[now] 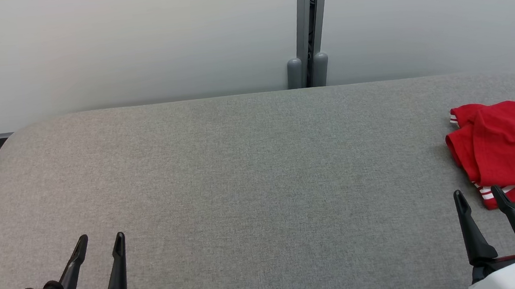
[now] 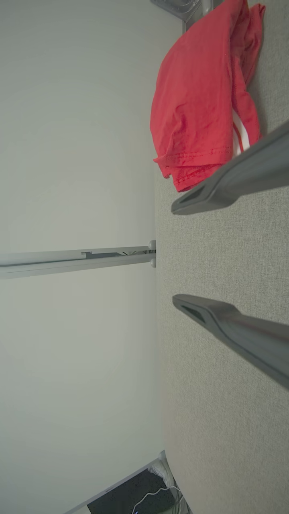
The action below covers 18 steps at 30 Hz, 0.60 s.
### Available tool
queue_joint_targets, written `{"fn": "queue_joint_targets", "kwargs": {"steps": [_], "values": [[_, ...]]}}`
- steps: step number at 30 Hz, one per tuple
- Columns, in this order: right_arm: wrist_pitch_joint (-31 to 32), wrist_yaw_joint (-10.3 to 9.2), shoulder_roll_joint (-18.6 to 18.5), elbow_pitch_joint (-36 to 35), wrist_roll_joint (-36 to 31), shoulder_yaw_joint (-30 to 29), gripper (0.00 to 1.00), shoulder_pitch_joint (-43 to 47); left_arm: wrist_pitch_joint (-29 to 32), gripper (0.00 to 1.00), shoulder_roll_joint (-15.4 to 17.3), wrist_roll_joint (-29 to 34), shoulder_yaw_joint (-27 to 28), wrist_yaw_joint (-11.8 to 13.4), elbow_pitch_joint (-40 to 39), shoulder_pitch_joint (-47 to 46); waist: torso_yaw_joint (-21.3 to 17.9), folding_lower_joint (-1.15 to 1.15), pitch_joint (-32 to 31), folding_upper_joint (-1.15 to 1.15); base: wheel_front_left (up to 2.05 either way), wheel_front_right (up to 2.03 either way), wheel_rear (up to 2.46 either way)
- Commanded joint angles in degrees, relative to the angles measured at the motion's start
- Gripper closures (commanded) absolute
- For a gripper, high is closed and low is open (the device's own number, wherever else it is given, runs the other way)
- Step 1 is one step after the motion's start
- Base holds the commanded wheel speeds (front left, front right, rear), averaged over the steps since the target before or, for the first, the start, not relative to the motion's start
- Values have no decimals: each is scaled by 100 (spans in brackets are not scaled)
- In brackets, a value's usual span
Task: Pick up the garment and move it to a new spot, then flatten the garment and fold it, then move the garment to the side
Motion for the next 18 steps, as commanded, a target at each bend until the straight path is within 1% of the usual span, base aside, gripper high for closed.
{"fn": "queue_joint_targets", "kwargs": {"steps": [1,18], "values": [[2,-1,-8,-42,15,-28,0,2,1,0,36,-32,20,36,-25,3,-4,0,13,0,0,0,0],[-46,-1,34,-55,-4,-60,0,-12,-30,0,57,-94,19,80,-2,-106,-5,0,104,0,0,0,0]]}}
